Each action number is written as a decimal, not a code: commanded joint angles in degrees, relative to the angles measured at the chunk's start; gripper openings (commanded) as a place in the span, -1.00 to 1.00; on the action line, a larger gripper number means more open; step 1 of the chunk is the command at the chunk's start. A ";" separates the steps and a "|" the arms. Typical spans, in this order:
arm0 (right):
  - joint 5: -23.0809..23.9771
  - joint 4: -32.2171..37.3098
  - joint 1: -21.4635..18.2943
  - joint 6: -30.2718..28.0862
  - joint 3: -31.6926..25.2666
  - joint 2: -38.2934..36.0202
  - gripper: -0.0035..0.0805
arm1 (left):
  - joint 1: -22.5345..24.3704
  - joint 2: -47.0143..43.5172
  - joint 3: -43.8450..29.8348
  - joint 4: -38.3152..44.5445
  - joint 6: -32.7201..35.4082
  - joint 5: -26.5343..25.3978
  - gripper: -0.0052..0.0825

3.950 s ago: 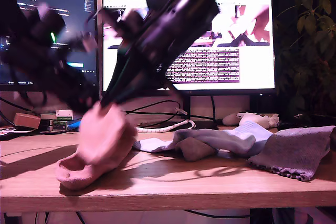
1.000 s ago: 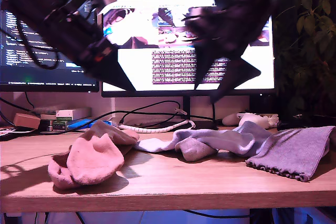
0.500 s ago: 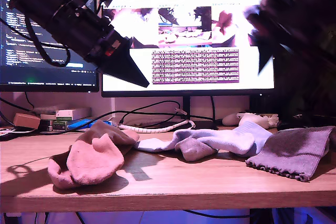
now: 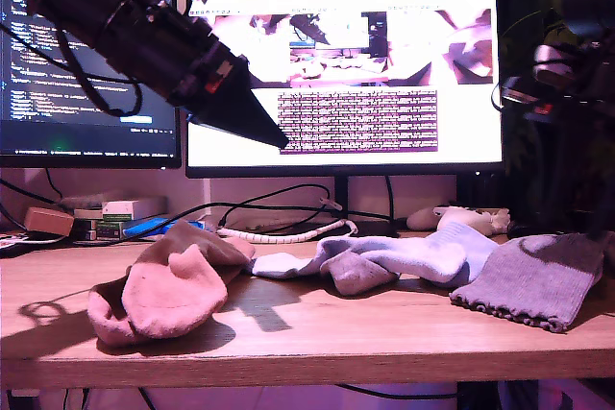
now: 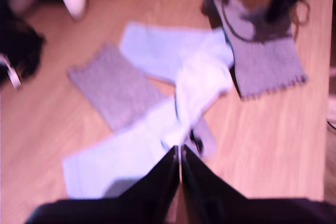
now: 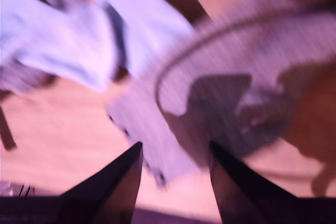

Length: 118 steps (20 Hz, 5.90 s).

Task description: Pair up the socks based on colour and pattern, by placing them on top of one another

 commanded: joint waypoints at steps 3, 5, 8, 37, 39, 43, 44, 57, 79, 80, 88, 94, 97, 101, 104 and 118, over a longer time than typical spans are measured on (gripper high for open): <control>-0.02 -1.66 0.11 -1.25 -1.05 -1.29 -0.09 | -1.07 0.66 0.02 1.81 -0.28 0.24 -0.93; 1.33 -1.92 0.11 -1.62 -1.05 -1.29 -0.09 | -1.18 0.66 0.02 2.89 -0.31 0.22 -0.93; 4.81 -1.66 -0.59 -2.45 -1.05 -1.27 -0.09 | -1.29 0.66 0.02 3.32 -0.39 0.22 -0.93; -4.02 17.18 4.55 4.74 -1.11 4.72 -0.94 | -1.42 0.66 0.02 3.54 -1.86 0.02 -0.91; -3.30 19.41 6.78 5.68 -1.11 6.69 -0.94 | -1.42 0.66 0.02 2.95 -1.92 -0.02 -0.91; -4.17 23.76 10.91 7.89 -1.09 11.13 -0.94 | -1.42 0.66 0.02 2.58 -1.88 -0.68 -0.91; -4.85 25.57 12.07 8.35 -1.09 11.30 -0.94 | -1.40 0.66 0.02 2.56 -1.90 -1.20 -0.91; -8.87 10.47 11.98 1.77 9.29 4.33 -0.94 | -1.38 0.66 0.02 2.67 -1.88 -1.53 -0.91; 4.33 -2.47 5.05 -9.07 9.97 10.47 -0.94 | -1.38 0.66 0.02 2.97 -1.90 -1.55 -0.91; 3.98 -2.56 5.31 -9.14 9.97 11.37 -0.94 | -1.38 0.66 0.02 2.95 -1.90 -1.55 -0.91; -11.78 -7.04 6.54 -12.02 9.99 4.85 -0.94 | -1.38 0.66 0.02 3.50 -1.84 -1.55 -0.91; -5.20 -6.71 6.60 -13.05 9.60 9.20 -0.94 | -1.38 0.66 0.02 4.24 -1.70 -1.57 -0.91; -4.44 -6.19 6.67 -13.33 9.57 12.46 -0.94 | -1.36 0.66 0.02 4.22 -1.70 -1.57 -0.91; 5.38 -2.71 6.56 -13.70 9.55 14.62 -0.94 | -1.36 0.66 0.02 4.33 -1.70 -1.55 -0.91; 11.43 2.64 5.81 -13.51 9.55 14.60 -0.89 | -1.38 0.66 0.02 4.50 -1.73 -1.55 -0.91; 17.66 -2.05 5.44 -13.35 11.56 10.36 -0.04 | -1.38 0.66 0.02 4.52 -1.73 -1.55 -0.91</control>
